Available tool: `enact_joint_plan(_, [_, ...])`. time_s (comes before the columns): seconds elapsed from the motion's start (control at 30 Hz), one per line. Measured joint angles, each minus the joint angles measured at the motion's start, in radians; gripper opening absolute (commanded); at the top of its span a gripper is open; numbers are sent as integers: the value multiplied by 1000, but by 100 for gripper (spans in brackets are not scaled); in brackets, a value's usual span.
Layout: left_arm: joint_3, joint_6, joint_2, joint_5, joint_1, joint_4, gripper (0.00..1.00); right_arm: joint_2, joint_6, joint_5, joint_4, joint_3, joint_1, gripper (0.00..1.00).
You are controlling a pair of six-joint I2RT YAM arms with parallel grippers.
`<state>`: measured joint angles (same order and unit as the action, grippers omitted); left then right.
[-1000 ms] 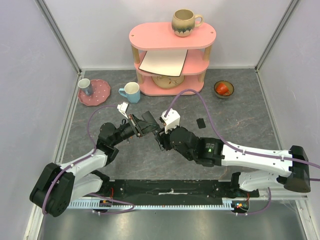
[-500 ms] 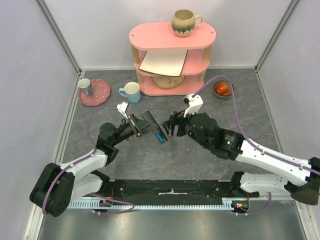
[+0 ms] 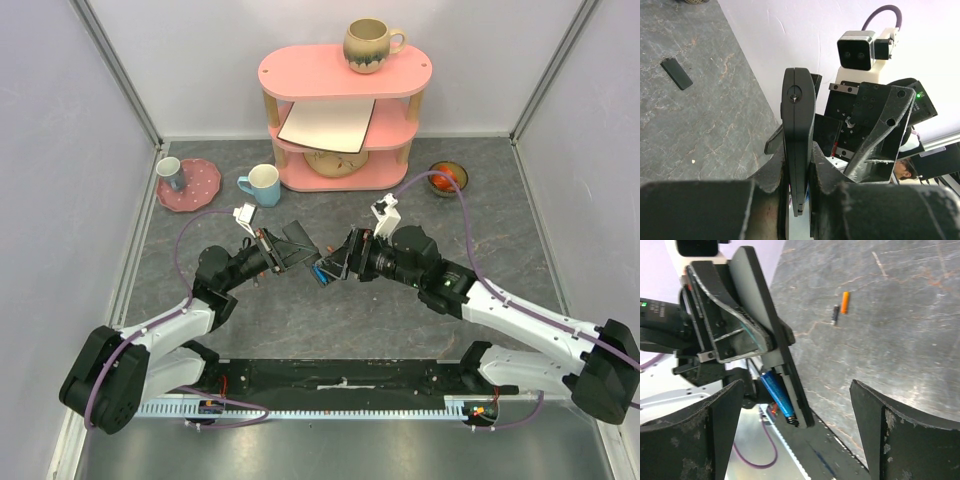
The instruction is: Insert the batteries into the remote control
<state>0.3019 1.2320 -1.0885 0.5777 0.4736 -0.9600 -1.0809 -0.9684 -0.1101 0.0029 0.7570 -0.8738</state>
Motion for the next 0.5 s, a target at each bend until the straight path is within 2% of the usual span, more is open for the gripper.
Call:
enact_joint_plan(0.2, [0, 0, 0, 0, 0, 0, 2, -18, -85, -67, 111, -40, 11, 95])
enact_joint_plan(0.5, [0, 0, 0, 0, 0, 0, 2, -55, -141, -80, 162, -48, 13, 93])
